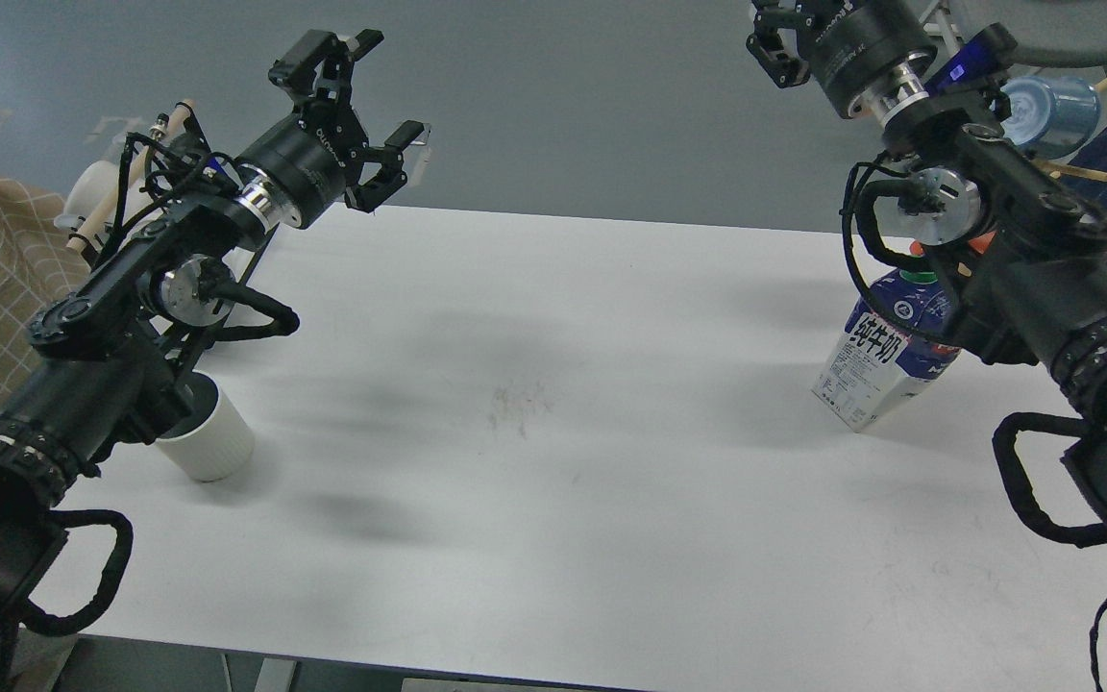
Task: Place cup and milk with both arms
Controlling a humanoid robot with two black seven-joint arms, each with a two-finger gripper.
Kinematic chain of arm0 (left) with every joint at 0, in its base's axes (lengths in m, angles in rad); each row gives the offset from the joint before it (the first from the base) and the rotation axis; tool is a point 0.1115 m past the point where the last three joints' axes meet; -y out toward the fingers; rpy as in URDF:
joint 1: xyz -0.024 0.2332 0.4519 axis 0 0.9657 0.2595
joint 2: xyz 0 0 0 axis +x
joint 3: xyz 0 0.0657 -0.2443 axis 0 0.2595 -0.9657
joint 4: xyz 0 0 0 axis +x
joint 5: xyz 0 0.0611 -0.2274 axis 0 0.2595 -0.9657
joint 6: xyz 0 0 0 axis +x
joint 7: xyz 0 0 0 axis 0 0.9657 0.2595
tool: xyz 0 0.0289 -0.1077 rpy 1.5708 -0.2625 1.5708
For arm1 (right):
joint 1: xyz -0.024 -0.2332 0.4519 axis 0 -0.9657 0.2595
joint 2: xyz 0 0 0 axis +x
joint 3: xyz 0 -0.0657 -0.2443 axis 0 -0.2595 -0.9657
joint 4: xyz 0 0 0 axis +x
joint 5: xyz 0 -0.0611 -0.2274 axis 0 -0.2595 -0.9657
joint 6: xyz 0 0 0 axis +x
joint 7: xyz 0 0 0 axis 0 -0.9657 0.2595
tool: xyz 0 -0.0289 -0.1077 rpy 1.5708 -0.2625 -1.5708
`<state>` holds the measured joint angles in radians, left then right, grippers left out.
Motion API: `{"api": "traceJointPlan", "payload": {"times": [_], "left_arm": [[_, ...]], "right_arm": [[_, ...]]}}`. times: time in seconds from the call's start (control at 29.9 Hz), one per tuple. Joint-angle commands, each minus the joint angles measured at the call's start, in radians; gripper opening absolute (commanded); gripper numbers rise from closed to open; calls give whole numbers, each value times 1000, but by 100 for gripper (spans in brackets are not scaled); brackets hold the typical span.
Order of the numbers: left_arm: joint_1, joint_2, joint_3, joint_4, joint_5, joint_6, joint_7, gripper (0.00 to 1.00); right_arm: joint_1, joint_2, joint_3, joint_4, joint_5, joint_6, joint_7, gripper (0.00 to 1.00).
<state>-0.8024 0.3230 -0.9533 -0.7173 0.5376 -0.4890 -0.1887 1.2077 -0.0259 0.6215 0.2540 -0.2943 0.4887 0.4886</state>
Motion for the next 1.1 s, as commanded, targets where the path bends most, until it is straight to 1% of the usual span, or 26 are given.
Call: {"api": "traceJointPlan", "payload": {"times": [0.0, 0.6, 0.9, 0.97, 1.07], "left_arm": [[5, -1, 4, -5, -2, 0, -1, 98], [12, -2, -10, -33, -28, 0, -3, 98], [9, 11, -5, -16, -44, 0, 3, 98], [9, 16, -18, -16, -62, 0, -1, 98], [11, 16, -38, 10, -131, 0, 3, 98]], "right_arm": [[-13, 11, 1, -1, 4, 0, 0, 100], [-40, 17, 11, -2, -5, 0, 0, 100], [-59, 14, 7, -7, -11, 0, 0, 100], [-56, 18, 7, -28, -9, 0, 0, 100], [-54, 23, 6, -39, -8, 0, 0, 100]]}}
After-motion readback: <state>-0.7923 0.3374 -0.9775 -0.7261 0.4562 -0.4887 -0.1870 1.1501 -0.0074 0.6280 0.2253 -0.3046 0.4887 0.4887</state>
